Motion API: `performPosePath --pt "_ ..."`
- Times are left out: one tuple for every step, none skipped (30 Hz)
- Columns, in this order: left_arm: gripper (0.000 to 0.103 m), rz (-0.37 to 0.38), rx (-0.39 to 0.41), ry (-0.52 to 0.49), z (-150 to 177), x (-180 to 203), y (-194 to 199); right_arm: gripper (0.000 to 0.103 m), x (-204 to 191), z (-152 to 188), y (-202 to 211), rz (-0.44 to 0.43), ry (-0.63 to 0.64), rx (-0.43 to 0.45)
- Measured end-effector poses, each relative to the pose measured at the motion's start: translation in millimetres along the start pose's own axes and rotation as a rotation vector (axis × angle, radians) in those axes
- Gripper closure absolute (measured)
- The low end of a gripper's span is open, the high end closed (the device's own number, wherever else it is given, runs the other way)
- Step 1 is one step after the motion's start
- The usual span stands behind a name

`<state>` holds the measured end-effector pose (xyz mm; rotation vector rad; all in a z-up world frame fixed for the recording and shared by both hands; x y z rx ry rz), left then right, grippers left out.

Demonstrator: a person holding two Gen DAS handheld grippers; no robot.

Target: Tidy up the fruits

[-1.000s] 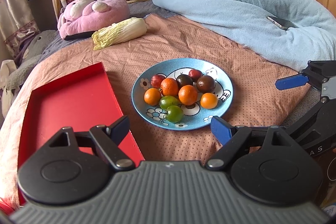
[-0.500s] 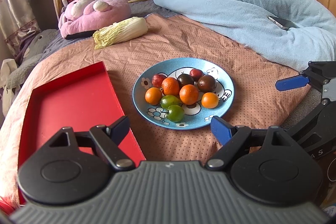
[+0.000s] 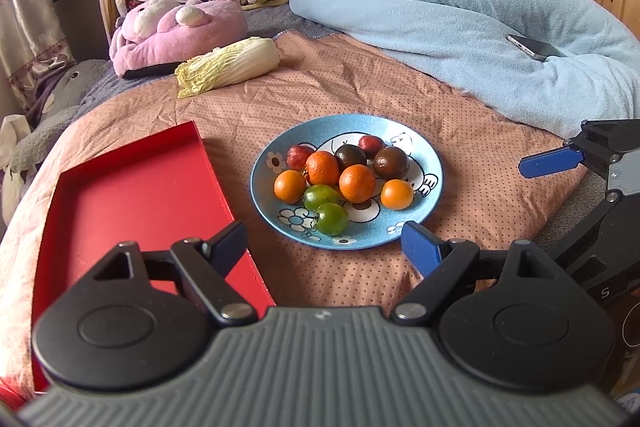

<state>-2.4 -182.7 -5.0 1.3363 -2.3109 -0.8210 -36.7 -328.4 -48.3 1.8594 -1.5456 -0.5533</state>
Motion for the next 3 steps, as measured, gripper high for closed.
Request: performPosePath --pt "0.017 0.002 0.000 0.003 -0.3 0.3 -0.2 0.000 -0.2 -0.6 0.4 0.000 0.000 0.000" --pt "0.017 0.007 -0.002 0.005 -0.7 0.9 -0.3 0.000 -0.1 -0.6 0.4 -0.001 0.000 0.000" --pt "0.017 0.010 -0.003 0.007 -0.9 1.0 -0.4 0.000 -0.1 -0.6 0.4 0.000 0.000 0.000"
Point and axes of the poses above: each gripper's, at about its wrist camera, not at the fingertips, and y roughly against the way its jaws point, x to its right, z to its underside, the point moved 9 cm from there along -y, roughly the way its jaws point, and after that the axes turned 6 degrees about z, right-handed, at the moved point
